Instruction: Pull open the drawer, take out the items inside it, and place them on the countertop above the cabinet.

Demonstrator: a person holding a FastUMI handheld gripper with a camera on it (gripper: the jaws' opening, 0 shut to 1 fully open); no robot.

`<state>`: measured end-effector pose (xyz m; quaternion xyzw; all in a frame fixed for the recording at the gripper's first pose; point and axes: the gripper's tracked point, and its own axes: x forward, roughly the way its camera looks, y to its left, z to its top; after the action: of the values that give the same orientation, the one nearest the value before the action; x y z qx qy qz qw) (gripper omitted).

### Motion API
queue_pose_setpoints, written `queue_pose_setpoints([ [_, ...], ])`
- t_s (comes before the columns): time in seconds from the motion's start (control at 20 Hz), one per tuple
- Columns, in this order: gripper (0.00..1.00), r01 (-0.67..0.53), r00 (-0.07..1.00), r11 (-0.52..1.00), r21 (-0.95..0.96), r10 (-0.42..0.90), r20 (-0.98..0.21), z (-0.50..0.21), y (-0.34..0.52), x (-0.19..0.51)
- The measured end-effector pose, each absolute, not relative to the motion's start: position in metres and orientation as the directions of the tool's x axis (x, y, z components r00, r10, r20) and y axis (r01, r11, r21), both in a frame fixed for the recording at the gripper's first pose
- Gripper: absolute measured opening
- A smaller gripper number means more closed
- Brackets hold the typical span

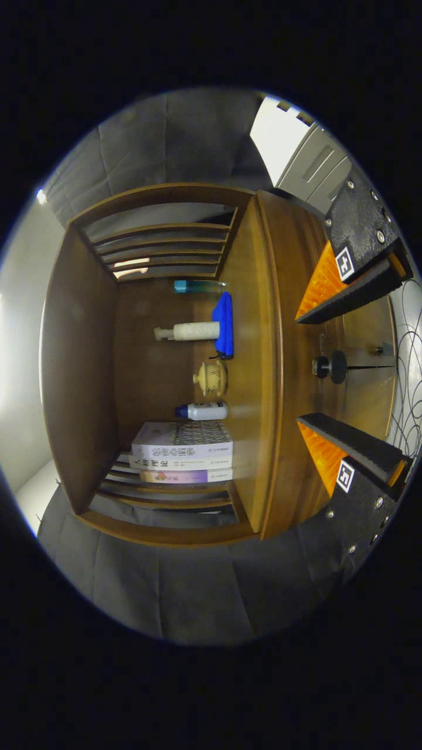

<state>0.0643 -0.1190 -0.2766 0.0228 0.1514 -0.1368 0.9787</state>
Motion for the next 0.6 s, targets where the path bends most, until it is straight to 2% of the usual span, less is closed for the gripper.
queue_pose_setpoints([
  [0.2,0.95,0.302,0.901,0.953,-0.01,-0.289,-0.324,-0.302,-0.13,0.066],
  [0.35,0.92,0.269,0.894,0.963,-0.015,-0.255,-0.369,-0.324,-0.126,0.077],
  [0.6,0.76,0.268,0.888,0.963,-0.019,-0.254,-0.383,-0.343,-0.127,0.091],
])
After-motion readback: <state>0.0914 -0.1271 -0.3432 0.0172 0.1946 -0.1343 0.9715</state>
